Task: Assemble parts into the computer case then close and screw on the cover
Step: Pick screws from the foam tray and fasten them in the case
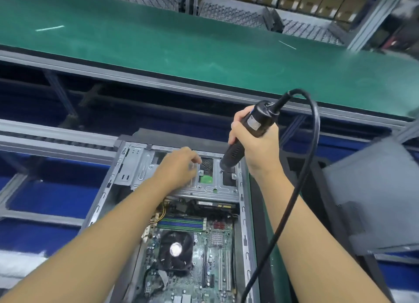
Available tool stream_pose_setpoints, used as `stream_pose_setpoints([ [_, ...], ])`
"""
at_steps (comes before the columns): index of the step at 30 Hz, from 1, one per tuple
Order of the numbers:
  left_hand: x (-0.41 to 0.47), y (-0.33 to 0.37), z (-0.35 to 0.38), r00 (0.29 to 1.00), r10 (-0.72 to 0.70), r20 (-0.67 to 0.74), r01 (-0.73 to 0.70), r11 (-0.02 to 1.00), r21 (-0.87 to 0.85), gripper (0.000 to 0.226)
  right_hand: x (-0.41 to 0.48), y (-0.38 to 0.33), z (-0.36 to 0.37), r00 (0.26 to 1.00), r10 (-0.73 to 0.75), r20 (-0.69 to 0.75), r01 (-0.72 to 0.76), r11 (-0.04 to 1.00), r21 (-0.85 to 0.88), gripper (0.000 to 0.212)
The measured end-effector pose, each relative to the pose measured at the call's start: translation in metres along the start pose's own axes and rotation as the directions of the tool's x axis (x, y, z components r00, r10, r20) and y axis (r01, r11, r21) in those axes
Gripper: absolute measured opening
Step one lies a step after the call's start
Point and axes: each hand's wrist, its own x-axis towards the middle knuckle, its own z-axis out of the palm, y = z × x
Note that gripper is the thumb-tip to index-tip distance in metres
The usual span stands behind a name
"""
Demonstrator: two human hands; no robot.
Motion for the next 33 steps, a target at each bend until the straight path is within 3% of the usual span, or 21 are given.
stream_pose_setpoints([
  [2, 0.002, -0.003, 0.000, 0.999, 0.021, 0.043, -0.020, 1.000, -0.007, 0.019, 0.006, -0.002, 0.007, 1.000, -0.012, 0.000, 0.012, 1.000, 0.008, 0.018],
  [6, -0.022, 0.012, 0.003, 0.995, 0.037, -0.097, -0.061, 0.965, -0.254, 0.012, 0.011, 0.002, 0.020, 1.000, -0.007, -0.018, 0.007, 0.999, 0.039, 0.023],
  [8, -0.041, 0.022, 0.007, 1.000, -0.014, 0.002, 0.014, 0.940, -0.342, 0.011, 0.011, 0.004, 0.023, 0.999, 0.000, -0.037, 0.001, 0.999, 0.037, 0.022],
  [9, -0.048, 0.025, 0.010, 0.987, -0.053, 0.155, 0.105, 0.930, -0.353, 0.012, 0.011, 0.005, 0.024, 0.999, 0.003, -0.050, -0.001, 0.999, 0.039, 0.021],
  [10, -0.055, 0.027, 0.014, 0.934, -0.088, 0.346, 0.215, 0.912, -0.350, 0.015, 0.011, 0.006, 0.025, 0.998, 0.007, -0.059, -0.004, 0.999, 0.038, 0.019],
  [12, -0.065, 0.027, 0.020, 0.722, -0.148, 0.676, 0.481, 0.810, -0.335, 0.022, 0.011, 0.006, 0.026, 0.999, 0.009, -0.049, -0.007, 1.000, 0.028, 0.017],
  [13, -0.068, 0.026, 0.025, 0.635, -0.171, 0.753, 0.579, 0.751, -0.318, 0.024, 0.012, 0.005, 0.027, 0.999, 0.010, -0.035, -0.009, 1.000, 0.025, 0.016],
  [14, -0.071, 0.023, 0.030, 0.600, -0.207, 0.773, 0.635, 0.710, -0.303, 0.028, 0.012, 0.004, 0.028, 1.000, 0.010, -0.020, -0.009, 1.000, 0.025, 0.015],
  [16, -0.075, 0.015, 0.044, 0.607, -0.299, 0.736, 0.720, 0.598, -0.351, 0.042, 0.012, 0.003, 0.028, 1.000, 0.002, 0.001, -0.002, 1.000, 0.029, 0.014],
  [18, -0.075, 0.007, 0.060, 0.626, -0.329, 0.707, 0.779, 0.310, -0.545, 0.059, 0.013, 0.003, 0.026, 1.000, -0.007, 0.013, 0.007, 1.000, 0.029, 0.013],
  [21, -0.070, 0.001, 0.075, 0.684, -0.330, 0.651, 0.653, -0.120, -0.748, 0.073, 0.012, 0.006, 0.025, 0.999, 0.000, 0.033, -0.001, 1.000, 0.030, 0.015],
  [23, -0.064, 0.002, 0.081, 0.704, -0.321, 0.633, 0.560, -0.297, -0.773, 0.085, 0.011, 0.008, 0.024, 0.999, 0.003, 0.035, -0.005, 0.999, 0.046, 0.018],
  [25, -0.061, 0.007, 0.084, 0.748, -0.244, 0.617, 0.479, -0.446, -0.756, 0.078, 0.012, 0.011, 0.023, 0.999, 0.005, 0.036, -0.007, 0.999, 0.040, 0.019],
  [29, -0.058, 0.020, 0.088, 0.804, -0.185, 0.565, 0.371, -0.586, -0.720, 0.045, 0.016, 0.015, 0.022, 0.999, 0.014, 0.053, -0.016, 0.999, 0.033, 0.019],
  [33, -0.054, 0.024, 0.089, 0.800, -0.218, 0.559, 0.353, -0.583, -0.732, 0.032, 0.018, 0.018, 0.026, 0.996, 0.012, 0.086, -0.016, 0.999, 0.043, 0.023],
])
